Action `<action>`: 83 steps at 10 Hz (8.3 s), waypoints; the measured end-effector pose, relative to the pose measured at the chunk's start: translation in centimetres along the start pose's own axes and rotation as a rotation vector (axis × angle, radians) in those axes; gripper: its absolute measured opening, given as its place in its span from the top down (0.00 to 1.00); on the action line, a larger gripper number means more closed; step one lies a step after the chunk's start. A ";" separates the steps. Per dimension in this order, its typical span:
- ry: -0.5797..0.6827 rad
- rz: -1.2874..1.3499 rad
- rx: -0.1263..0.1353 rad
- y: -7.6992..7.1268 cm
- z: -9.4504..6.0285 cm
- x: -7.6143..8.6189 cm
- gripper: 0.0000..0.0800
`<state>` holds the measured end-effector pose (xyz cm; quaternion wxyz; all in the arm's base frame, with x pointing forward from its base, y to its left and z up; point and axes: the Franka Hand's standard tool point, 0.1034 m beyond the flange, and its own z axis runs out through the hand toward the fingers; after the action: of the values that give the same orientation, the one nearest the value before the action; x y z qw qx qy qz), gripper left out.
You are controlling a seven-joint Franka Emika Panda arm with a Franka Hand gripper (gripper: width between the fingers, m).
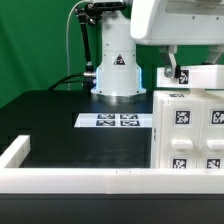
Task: Assemble cabinet
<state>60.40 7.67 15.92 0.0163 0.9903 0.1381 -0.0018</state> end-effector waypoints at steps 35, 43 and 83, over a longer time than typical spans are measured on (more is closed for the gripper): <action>-0.028 1.190 0.172 -3.9 -2.2 3.1 0.00; 0.052 0.005 0.081 -3.2 -2.0 3.1 0.00; 0.089 1.081 0.058 0.9 0.5 2.1 0.30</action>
Offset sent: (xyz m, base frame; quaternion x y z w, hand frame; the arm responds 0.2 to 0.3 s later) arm 0.0000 0.0000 0.0000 0.0000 0.0000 0.2571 0.9664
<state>62.65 7.36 15.48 -0.0183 0.9193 -0.3906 0.0448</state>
